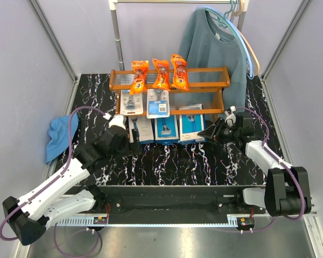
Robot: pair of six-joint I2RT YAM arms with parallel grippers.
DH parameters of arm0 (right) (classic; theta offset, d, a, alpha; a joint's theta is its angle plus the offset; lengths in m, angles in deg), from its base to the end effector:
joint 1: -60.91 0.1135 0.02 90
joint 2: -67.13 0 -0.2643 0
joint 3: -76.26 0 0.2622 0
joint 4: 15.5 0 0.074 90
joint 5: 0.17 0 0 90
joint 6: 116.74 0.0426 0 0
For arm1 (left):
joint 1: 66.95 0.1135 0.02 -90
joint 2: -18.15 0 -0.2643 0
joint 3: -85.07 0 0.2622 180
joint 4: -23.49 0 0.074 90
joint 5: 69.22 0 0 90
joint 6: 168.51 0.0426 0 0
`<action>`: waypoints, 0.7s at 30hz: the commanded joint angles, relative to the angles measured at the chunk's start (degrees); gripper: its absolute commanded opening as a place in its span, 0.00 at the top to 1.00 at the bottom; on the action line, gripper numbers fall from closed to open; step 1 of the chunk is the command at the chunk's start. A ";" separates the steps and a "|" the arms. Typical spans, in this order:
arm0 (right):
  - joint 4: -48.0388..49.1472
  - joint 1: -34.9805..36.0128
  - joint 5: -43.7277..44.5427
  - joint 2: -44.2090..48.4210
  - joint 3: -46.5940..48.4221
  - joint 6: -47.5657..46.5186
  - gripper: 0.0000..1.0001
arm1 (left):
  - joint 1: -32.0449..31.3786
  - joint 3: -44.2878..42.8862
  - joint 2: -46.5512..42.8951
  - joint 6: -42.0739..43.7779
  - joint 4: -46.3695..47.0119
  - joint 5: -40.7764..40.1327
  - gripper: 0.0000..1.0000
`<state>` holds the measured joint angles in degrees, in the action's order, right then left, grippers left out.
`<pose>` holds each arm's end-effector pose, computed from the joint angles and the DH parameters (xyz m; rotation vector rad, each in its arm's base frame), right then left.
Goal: Place and organize the shaving razors onto the shelf
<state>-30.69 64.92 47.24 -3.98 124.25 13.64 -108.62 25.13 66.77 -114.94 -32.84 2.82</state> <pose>0.2556 0.0468 0.1953 0.3026 2.3004 1.2400 0.1457 -0.1121 0.2823 -0.0457 2.3301 -0.3213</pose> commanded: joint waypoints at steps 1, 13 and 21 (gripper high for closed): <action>4.59 -0.23 0.84 -2.10 2.59 0.75 0.85 | -0.43 -0.30 2.96 1.97 8.39 6.44 0.01; 5.82 -0.23 1.63 -8.07 4.79 0.75 0.80 | -5.79 -0.39 5.78 2.67 12.70 7.06 0.01; 6.00 -0.06 2.77 -10.19 5.67 1.19 0.52 | -8.95 -1.00 8.94 2.59 14.90 6.88 0.01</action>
<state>-28.98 64.88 49.89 -14.32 126.90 14.73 -116.10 25.13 74.03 -112.99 -22.09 9.03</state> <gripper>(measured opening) 0.417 0.988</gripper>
